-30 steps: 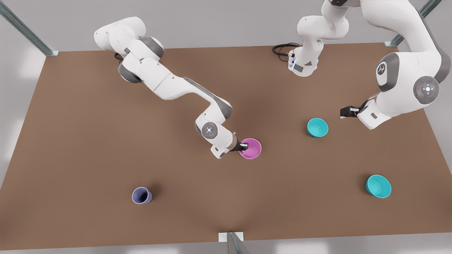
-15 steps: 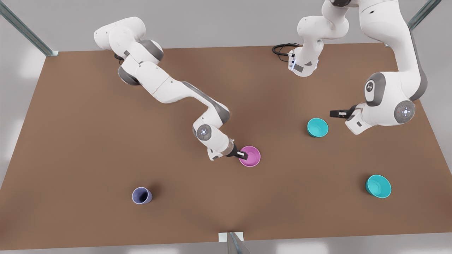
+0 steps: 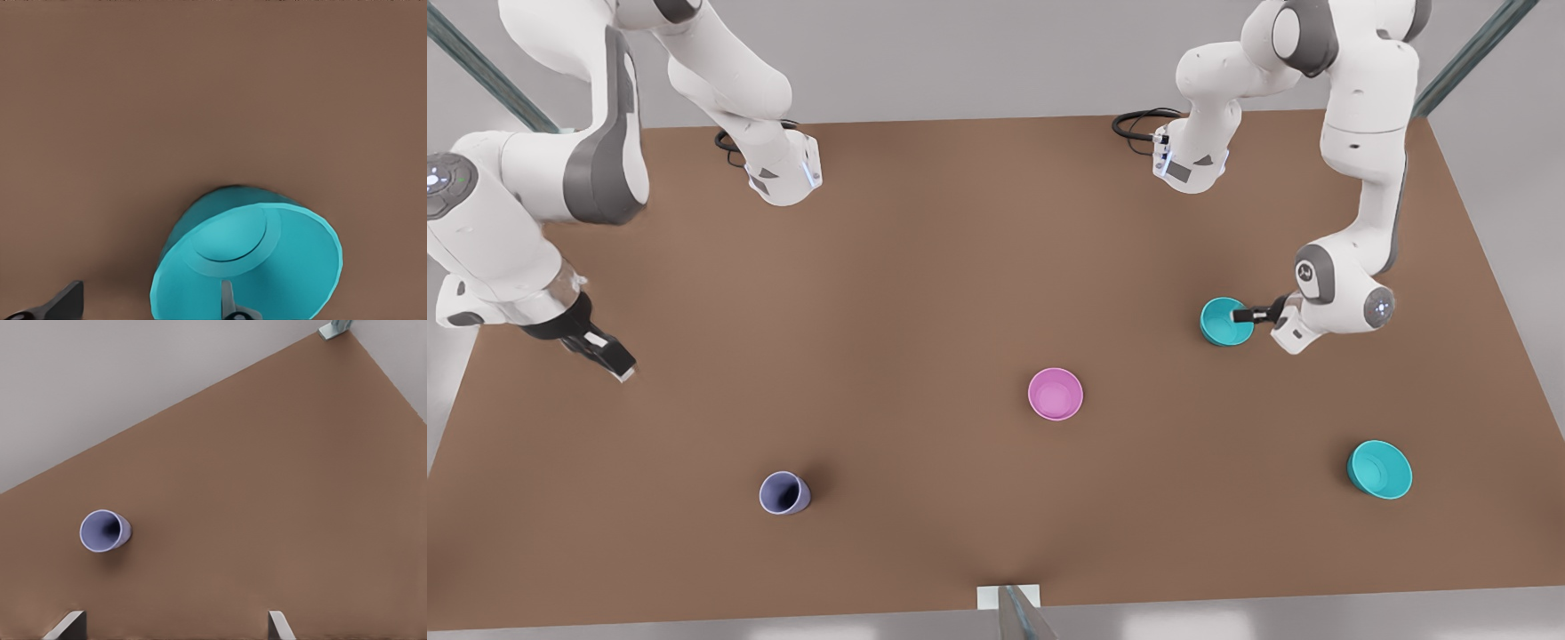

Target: Stack the blue bowl on the pink bowl

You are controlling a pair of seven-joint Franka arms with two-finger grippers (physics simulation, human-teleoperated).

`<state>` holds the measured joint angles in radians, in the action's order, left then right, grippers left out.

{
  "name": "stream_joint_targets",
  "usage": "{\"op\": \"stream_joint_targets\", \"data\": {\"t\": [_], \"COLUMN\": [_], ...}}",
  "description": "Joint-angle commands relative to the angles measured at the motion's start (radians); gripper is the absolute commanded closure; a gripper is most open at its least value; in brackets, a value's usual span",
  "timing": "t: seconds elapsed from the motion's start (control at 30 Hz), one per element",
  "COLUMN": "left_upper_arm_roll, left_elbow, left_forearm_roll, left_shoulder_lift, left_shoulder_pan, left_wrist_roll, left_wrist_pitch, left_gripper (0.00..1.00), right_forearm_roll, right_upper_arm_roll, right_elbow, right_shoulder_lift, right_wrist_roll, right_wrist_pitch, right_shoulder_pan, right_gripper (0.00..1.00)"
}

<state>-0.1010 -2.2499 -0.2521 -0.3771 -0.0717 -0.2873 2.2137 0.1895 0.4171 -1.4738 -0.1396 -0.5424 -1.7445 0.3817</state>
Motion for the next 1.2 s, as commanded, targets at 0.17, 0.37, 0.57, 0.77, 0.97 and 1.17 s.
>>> {"op": "stream_joint_targets", "data": {"t": [0.17,0.37,0.57,0.77,0.97,1.17], "left_upper_arm_roll": [0.006,0.006,0.072,0.13,0.144,0.155], "left_elbow": [-0.002,0.001,0.102,0.857,0.948,0.944], "left_forearm_roll": [-0.081,-0.082,-0.078,0.034,0.085,0.086], "left_shoulder_lift": [-0.031,-0.014,0.083,-0.287,-0.411,-0.41], "left_shoulder_pan": [0.023,0.023,0.168,0.463,0.521,0.501], "left_wrist_roll": [-0.262,-0.257,0.146,0.935,1.014,1.013], "left_wrist_pitch": [0.161,0.147,0.003,-0.319,-0.318,-0.312], "left_gripper": [0.79,0.79,0.79,0.79,0.79,0.79], "right_forearm_roll": [-0.007,-0.007,-0.038,-0.031,-0.035,-0.035], "right_upper_arm_roll": [-0.27,-0.271,-0.276,-0.274,-0.276,-0.276], "right_elbow": [0.187,0.188,0.145,0.006,-0.072,-0.06], "right_shoulder_lift": [-0.103,-0.118,-0.097,-0.012,0.02,0.012], "right_wrist_roll": [0.69,0.687,0.682,0.659,0.657,0.659], "right_wrist_pitch": [0.35,0.349,0.335,0.296,0.238,0.238], "right_shoulder_pan": [-0.256,-0.262,-0.262,-0.264,-0.262,-0.262], "right_gripper": [0.0,0.0,0.0,0.0,0.0,0.0]}}
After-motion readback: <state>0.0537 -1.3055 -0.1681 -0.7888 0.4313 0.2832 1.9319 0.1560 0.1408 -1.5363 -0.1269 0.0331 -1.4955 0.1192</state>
